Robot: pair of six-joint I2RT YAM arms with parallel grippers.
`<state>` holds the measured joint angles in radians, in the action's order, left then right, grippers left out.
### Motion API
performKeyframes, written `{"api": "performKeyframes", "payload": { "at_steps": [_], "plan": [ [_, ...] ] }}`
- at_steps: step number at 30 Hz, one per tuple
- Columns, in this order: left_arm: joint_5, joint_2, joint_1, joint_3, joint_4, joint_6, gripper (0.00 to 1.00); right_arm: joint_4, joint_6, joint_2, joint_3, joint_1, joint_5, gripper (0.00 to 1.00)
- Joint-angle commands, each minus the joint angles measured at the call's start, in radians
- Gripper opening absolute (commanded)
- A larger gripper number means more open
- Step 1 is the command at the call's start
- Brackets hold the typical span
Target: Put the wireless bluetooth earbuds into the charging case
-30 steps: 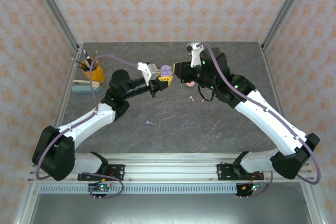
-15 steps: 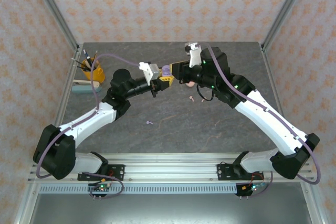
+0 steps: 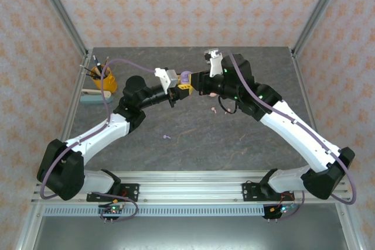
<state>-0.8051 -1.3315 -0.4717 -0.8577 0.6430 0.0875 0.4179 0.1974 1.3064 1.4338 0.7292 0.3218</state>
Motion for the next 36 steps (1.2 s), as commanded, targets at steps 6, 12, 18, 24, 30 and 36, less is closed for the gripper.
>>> {"api": "performKeyframes", "payload": {
  "at_steps": [6,12,18,24,30,36],
  "plan": [
    [-0.019,0.001,-0.012,-0.038,0.036,0.012,0.00,-0.036,0.002,0.018,0.002,-0.005,-0.016,0.17],
    [-0.019,0.001,-0.015,-0.032,0.033,0.015,0.00,-0.042,0.006,0.021,0.005,-0.005,-0.030,0.17],
    [-0.013,0.008,-0.014,-0.036,0.032,0.019,0.00,-0.018,-0.012,0.025,0.002,-0.005,-0.021,0.16],
    [0.003,0.014,-0.014,-0.037,0.030,0.029,0.00,0.013,-0.038,0.031,-0.003,-0.005,0.036,0.16],
    [0.017,0.007,-0.015,-0.042,0.033,0.031,0.00,0.073,-0.075,0.061,0.010,-0.005,0.127,0.15],
    [0.021,0.006,-0.014,-0.044,0.033,0.031,0.00,0.084,-0.076,0.068,0.008,-0.005,0.105,0.18]
  ]
}}
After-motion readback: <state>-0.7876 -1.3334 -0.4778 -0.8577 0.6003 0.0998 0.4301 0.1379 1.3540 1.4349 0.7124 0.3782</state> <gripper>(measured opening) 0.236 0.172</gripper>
